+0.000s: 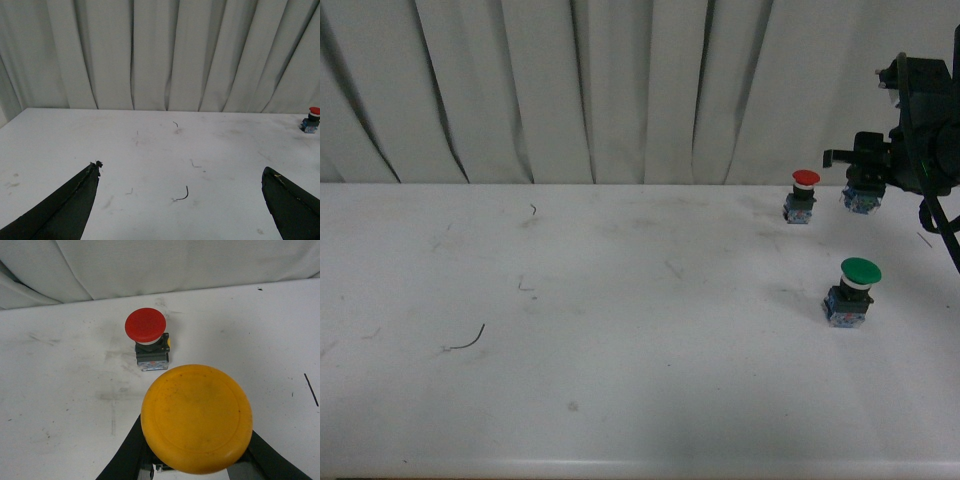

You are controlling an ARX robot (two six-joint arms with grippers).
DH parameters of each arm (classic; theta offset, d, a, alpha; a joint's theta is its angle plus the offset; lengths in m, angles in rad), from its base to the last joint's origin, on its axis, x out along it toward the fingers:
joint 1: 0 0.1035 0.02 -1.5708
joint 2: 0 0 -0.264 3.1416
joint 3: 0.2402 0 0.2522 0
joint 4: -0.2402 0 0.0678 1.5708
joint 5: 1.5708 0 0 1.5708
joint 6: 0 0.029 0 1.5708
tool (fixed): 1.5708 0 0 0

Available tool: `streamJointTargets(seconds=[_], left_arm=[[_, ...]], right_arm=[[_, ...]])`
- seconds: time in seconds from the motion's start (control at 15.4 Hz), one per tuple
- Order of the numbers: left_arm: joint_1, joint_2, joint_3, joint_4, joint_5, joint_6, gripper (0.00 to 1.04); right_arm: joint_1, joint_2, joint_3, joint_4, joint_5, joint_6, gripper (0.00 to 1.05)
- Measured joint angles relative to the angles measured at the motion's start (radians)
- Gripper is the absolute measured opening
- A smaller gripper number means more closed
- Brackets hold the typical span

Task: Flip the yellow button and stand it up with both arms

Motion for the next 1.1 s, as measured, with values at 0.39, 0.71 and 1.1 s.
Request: streamJointTargets(seconds=[0.39,0.71,1.1], left_arm=[[0.0,0.0,0.0,0.0,0.0,0.0,0.98],[0.0,0.0,0.0,0.0,0.0,0.0,0.98],[0.0,0.0,0.0,0.0,0.0,0.0,0.98]], right_arm=[[0.035,0.1,0.071,-0.031,0.014,-0.011,0.32],[0.073,0.183,0.143,-0.065,0.037,0.005,0.32],[0.073,0.208,0.189,-0.093,0.056,0.005,0.32]])
